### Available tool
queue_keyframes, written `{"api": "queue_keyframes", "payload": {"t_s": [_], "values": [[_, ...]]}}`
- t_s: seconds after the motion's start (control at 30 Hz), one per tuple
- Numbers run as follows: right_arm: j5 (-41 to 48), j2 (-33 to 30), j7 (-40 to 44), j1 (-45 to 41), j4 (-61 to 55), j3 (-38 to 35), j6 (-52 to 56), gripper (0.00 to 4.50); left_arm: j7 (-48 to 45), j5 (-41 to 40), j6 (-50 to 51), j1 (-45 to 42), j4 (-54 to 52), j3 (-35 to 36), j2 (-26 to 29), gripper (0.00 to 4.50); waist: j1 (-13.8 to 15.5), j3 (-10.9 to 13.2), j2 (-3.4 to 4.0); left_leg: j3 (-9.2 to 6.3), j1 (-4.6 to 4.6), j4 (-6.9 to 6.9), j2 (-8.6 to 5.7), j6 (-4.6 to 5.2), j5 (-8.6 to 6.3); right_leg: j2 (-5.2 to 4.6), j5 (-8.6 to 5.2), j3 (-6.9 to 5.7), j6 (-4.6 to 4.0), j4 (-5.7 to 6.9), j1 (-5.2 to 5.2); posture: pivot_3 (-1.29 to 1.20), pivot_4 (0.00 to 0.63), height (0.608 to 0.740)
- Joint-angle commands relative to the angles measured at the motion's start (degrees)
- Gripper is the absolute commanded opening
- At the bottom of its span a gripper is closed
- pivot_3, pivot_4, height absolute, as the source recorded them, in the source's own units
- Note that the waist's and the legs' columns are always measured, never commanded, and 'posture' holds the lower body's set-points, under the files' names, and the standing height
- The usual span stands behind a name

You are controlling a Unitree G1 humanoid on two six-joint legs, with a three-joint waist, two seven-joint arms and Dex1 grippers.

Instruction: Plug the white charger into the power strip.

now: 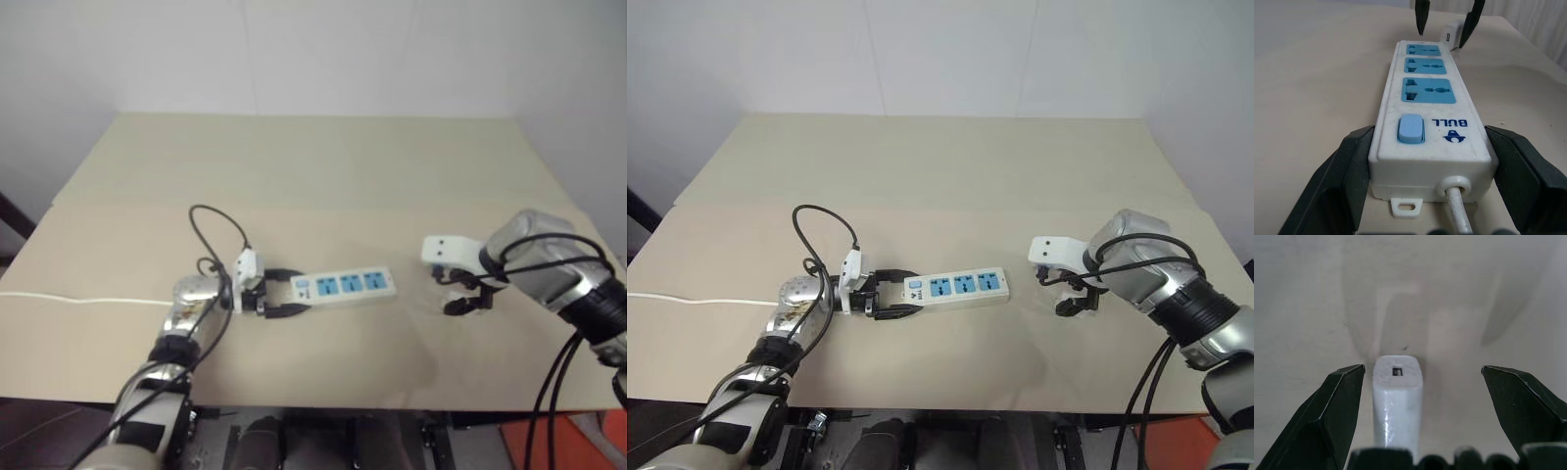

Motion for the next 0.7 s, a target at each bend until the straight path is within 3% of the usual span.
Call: {"api": "queue_keyframes", "payload": {"t_s": [0.03,0.17,0.23,0.37,0.53,0.7], "values": [[-1.8,0.3,1.8,-1.0,0.0,-1.7,0.5,4.50,0.9,-0.5,-0.1,1.0,-2.3,-0.4,-1.0,3.68,0.0,0.0,0.01,0.00,0.01,0.00,0.00,0.00,0.00,0.00,0.00,0.00,0.00,0.01,0.00,0.00,0.150,0.740],[-2.4,1.0,2.3,-0.2,-0.6,-2.5,1.7,4.50,1.5,-0.3,-0.2,2.0,-3.2,-0.7,-1.3,3.68,0.1,0.0,0.02,-0.01,0.03,0.01,0.00,0.00,0.00,0.00,0.00,0.00,0.00,0.04,0.02,0.00,0.150,0.740],[-2.7,0.9,2.5,0.1,-1.1,-2.7,1.8,4.12,1.7,-0.2,0.0,2.2,-3.7,-0.9,-1.3,3.65,0.1,0.0,0.03,-0.02,0.03,0.01,0.00,0.00,0.00,-0.01,0.00,0.00,0.00,0.03,0.02,0.00,0.150,0.740],[-2.9,0.7,2.6,0.4,-1.7,-2.8,2.3,2.97,1.8,0.0,-0.1,2.1,-3.5,-1.0,-1.2,3.65,0.1,0.0,0.03,-0.01,0.04,0.02,-0.01,-0.01,0.00,-0.01,0.00,0.00,0.00,0.04,0.02,0.00,0.150,0.740],[-3.7,0.2,2.6,0.9,-2.7,-2.9,2.6,1.22,1.6,0.2,-0.1,1.5,-3.1,-1.3,-1.3,3.65,0.2,0.0,0.04,-0.01,0.04,0.02,-0.01,-0.01,0.00,-0.01,0.00,0.00,0.00,0.04,0.02,0.00,0.150,0.740],[-3.2,0.2,2.0,1.2,-5.6,-5.1,4.1,1.14,0.2,0.3,0.3,1.6,-3.8,-2.4,-1.1,3.65,0.2,0.0,0.04,0.00,0.04,0.02,-0.02,-0.01,0.00,-0.01,0.00,0.00,0.00,0.03,0.03,0.00,0.150,0.740]]}}
